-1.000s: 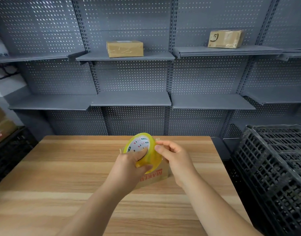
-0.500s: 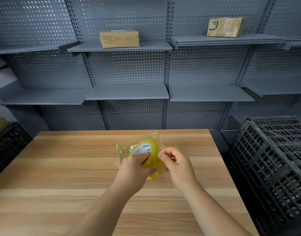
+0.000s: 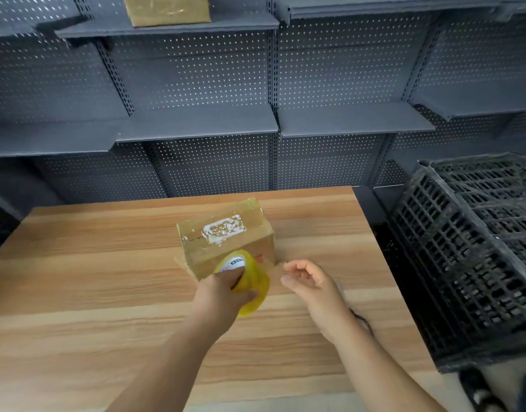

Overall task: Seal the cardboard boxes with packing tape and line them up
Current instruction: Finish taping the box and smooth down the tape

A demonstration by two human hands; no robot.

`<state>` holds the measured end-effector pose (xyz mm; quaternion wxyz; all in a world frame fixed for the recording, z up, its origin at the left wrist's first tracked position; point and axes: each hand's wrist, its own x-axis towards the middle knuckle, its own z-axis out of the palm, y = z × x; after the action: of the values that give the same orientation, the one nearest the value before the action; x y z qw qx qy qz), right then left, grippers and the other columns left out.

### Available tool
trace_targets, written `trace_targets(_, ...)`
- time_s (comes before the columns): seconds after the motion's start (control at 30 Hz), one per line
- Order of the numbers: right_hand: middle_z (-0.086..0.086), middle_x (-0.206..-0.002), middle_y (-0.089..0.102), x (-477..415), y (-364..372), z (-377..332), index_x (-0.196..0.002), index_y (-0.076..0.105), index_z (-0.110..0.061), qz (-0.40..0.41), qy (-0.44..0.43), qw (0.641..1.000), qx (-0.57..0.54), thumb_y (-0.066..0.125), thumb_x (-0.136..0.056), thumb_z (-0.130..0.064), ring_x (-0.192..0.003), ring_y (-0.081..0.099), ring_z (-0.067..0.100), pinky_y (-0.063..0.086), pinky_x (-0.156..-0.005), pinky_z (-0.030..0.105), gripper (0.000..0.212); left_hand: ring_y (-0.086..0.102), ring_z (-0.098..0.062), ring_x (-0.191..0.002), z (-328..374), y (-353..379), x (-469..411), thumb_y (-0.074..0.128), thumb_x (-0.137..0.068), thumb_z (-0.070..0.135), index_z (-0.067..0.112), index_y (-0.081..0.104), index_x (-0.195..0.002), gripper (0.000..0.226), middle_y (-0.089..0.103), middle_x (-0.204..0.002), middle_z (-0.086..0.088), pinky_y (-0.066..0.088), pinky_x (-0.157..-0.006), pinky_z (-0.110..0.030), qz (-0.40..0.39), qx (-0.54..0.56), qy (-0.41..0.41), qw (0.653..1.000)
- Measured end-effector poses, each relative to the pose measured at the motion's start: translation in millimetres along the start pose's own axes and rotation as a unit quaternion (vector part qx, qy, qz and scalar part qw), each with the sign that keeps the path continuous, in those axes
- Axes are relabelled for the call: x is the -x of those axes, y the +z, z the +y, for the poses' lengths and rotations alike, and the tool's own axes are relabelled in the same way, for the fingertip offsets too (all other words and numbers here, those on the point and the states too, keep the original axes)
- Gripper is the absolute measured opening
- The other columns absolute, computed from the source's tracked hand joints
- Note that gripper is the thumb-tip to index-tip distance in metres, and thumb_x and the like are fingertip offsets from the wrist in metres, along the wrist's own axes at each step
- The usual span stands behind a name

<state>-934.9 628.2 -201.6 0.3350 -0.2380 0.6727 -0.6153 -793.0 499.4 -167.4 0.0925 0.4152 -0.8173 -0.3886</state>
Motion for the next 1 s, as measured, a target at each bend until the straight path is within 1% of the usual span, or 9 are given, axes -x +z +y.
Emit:
trace_targets(0.07, -0.016, -0.092, 0.066, -2.6, -3.5, 2.4, -0.089, 0.068, -0.023, -0.002, 0.019, 0.999, -0.027, 0.074, -0.084, -0.007, -0.086, 0.056, -0.007, 0.044, -0.081, 0.012, 0.018, 0.046, -0.014, -0.068, -0.5, 4.2, -1.2, 0.067, -0.063, 0.041, 0.014, 0.069, -0.088, 0.037, 0.065, -0.079, -0.011, 0.046, -0.069, -0.035, -0.014, 0.014, -0.002, 1.000)
trace_targets(0.13, -0.015, -0.106, 0.070, -7.4, -4.5, 2.6, -0.083, 0.066, -0.025, -0.011, 0.023, 0.999, -0.036, 0.075, -0.082, -0.008, -0.101, 0.057, 0.002, 0.044, -0.088, 0.019, 0.020, 0.040, -0.011, -0.065, 0.2, 7.4, -1.3, 0.063, -0.061, 0.043, 0.012, 0.069, -0.089, 0.042, 0.061, -0.077, -0.013, 0.041, -0.063, -0.030, -0.022, 0.024, 0.007, 0.999)
trace_targets(0.27, -0.016, -0.116, 0.069, -16.2, -1.9, 2.5, -0.079, 0.056, -0.028, -0.036, 0.021, 0.998, -0.042, 0.076, -0.081, -0.009, -0.117, 0.056, 0.011, 0.045, -0.098, 0.035, 0.028, 0.043, -0.012, -0.067, 1.2, 10.5, -2.9, 0.072, -0.068, 0.039, 0.016, 0.071, -0.091, 0.032, 0.064, -0.079, -0.011, 0.041, -0.064, -0.027, -0.030, 0.028, 0.023, 0.999)
trace_targets(0.43, 0.001, -0.100, 0.073, -22.9, 6.5, 1.3, -0.086, 0.044, -0.015, -0.027, 0.029, 0.999, -0.035, 0.068, -0.083, 0.010, -0.091, 0.065, 0.013, 0.052, -0.085, 0.035, 0.035, 0.044, -0.010, -0.066, -2.1, 10.8, -5.1, 0.078, -0.073, 0.032, 0.019, 0.072, -0.093, 0.024, 0.066, -0.079, -0.008, 0.046, -0.069, -0.034, -0.025, 0.041, 0.027, 0.998)
trace_targets(0.57, -0.001, -0.093, 0.076, -23.9, 6.7, 4.3, -0.090, 0.050, -0.015, -0.018, 0.030, 0.999, -0.020, 0.071, -0.082, 0.005, -0.089, 0.067, 0.014, 0.052, -0.087, 0.037, 0.030, 0.050, -0.011, -0.068, -7.4, 12.0, -5.0, 0.078, -0.076, 0.029, 0.024, 0.073, -0.093, 0.018, 0.066, -0.076, -0.001, 0.048, -0.071, -0.034, -0.041, 0.048, 0.023, 0.998)
trace_targets(0.7, 0.000, -0.104, 0.074, -17.9, -4.8, 10.8, -0.093, 0.053, -0.015, 0.010, 0.050, 0.996, -0.067, 0.069, -0.085, 0.001, -0.090, 0.068, 0.007, 0.049, -0.080, 0.020, 0.024, 0.056, -0.019, -0.075, -20.9, 20.7, -5.1, 0.078, -0.077, 0.029, 0.018, 0.072, -0.093, 0.021, 0.068, -0.087, -0.006, 0.048, -0.075, -0.037, -0.046, 0.029, 0.009, 0.998)
trace_targets(0.77, 0.002, -0.105, 0.074, -15.5, -12.5, 17.8, -0.092, 0.052, -0.014, 0.026, 0.065, 0.992, -0.102, 0.066, -0.087, 0.001, -0.083, 0.064, 0.011, 0.047, -0.076, 0.020, 0.021, 0.052, -0.016, -0.075, -27.1, 30.5, -6.1, 0.076, -0.078, 0.032, 0.021, 0.071, -0.095, 0.021, 0.066, -0.086, -0.006, 0.047, -0.075, -0.038, -0.046, -0.003, 0.011, 0.999)
trace_targets(0.87, 0.006, -0.098, 0.074, -13.3, -22.3, 31.5, -0.091, 0.049, -0.013, 0.071, 0.098, 0.980, -0.155, 0.063, -0.087, 0.005, -0.085, 0.064, 0.022, 0.044, -0.075, 0.034, 0.023, 0.057, -0.019, -0.087, -32.9, 48.2, -8.0, 0.072, -0.082, 0.035, 0.028, 0.070, -0.103, 0.022, 0.068, -0.094, 0.004, 0.048, -0.074, -0.030, -0.047, -0.077, 0.019, 0.996)
trace_targets(1.0, 0.008, -0.094, 0.067, -7.9, -39.1, 54.3, -0.094, 0.050, -0.012, 0.128, 0.134, 0.971, -0.148, 0.063, -0.088, 0.006, -0.073, 0.066, 0.017, 0.045, -0.065, 0.027, 0.023, 0.059, -0.023, -0.099, -45.1, 79.0, -14.3, 0.066, -0.086, 0.037, 0.028, 0.061, -0.116, 0.031, 0.067, -0.111, 0.003, 0.046, -0.073, -0.027, -0.055, -0.198, 0.067, 0.976)
